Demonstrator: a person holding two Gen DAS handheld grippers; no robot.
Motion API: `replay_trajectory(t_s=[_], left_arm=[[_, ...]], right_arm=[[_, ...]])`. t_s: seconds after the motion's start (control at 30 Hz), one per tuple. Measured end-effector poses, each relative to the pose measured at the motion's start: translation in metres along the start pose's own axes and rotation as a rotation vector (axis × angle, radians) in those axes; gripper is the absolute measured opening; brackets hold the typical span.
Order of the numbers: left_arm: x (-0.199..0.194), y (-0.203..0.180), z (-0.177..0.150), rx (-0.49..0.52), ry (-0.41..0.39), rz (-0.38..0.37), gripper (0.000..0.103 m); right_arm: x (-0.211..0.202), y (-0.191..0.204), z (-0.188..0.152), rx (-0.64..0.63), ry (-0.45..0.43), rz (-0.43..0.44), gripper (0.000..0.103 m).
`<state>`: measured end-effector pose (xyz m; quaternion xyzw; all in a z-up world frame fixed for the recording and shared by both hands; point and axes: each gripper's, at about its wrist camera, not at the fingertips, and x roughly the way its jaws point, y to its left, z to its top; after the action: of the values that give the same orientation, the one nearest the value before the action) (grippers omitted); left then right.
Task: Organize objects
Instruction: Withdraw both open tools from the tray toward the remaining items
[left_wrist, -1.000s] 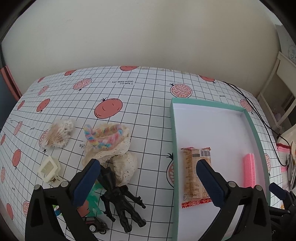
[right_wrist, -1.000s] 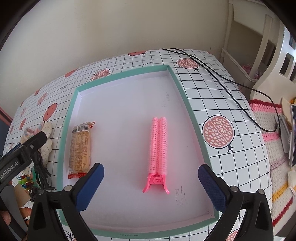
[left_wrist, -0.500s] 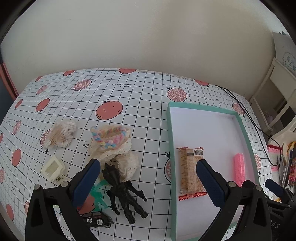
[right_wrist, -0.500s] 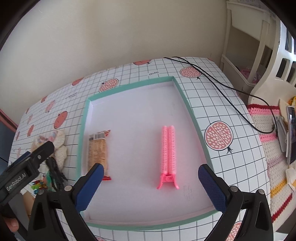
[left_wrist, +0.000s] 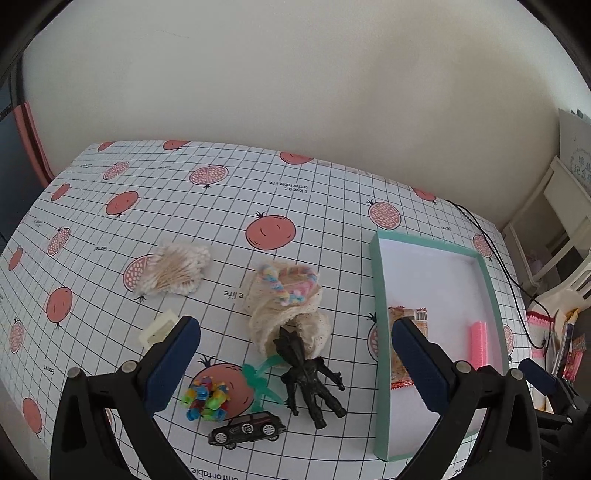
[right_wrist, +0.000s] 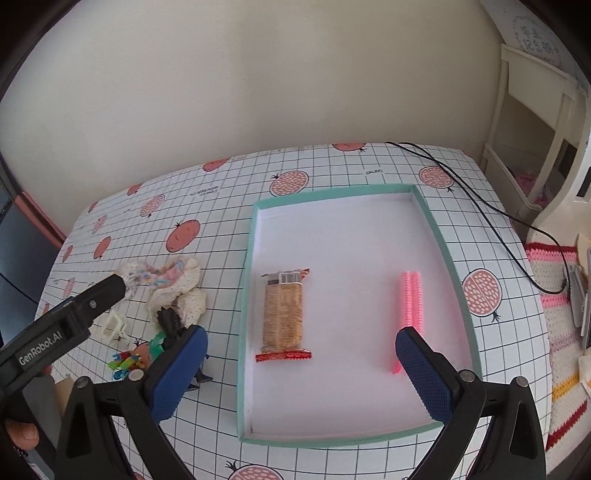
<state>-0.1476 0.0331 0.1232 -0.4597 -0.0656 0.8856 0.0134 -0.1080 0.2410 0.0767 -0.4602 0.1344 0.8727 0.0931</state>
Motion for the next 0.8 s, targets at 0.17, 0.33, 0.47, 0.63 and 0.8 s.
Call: replay_trajectory(t_s=[0.17, 0.33, 0.47, 0.63, 0.8], left_arm=[[-0.008, 0.029, 0.001, -0.07, -0.011, 0.003, 0.103], [-0.008, 0.057, 0.001, -0.122, -0.002, 0.019, 0.103], [-0.011, 0.078, 0.002, -0.15, -0.005, 0.042, 0.103], [-0.01, 0.106, 0.002, -0.197, 0.007, 0.057, 0.103], [0.001, 0.118, -0.003, -0.203, 0.052, 0.076, 0.103]], right_arm=[[-0.002, 0.023, -0.001, -0.037, -0.017, -0.004, 0.103], [0.004, 0.046, -0.005, -0.082, -0.007, 0.032, 0.103], [0.01, 0.059, -0.008, -0.082, 0.014, 0.07, 0.103], [0.02, 0.08, -0.013, -0.124, 0.042, 0.106, 0.103], [0.038, 0.098, -0.022, -0.163, 0.094, 0.115, 0.103]])
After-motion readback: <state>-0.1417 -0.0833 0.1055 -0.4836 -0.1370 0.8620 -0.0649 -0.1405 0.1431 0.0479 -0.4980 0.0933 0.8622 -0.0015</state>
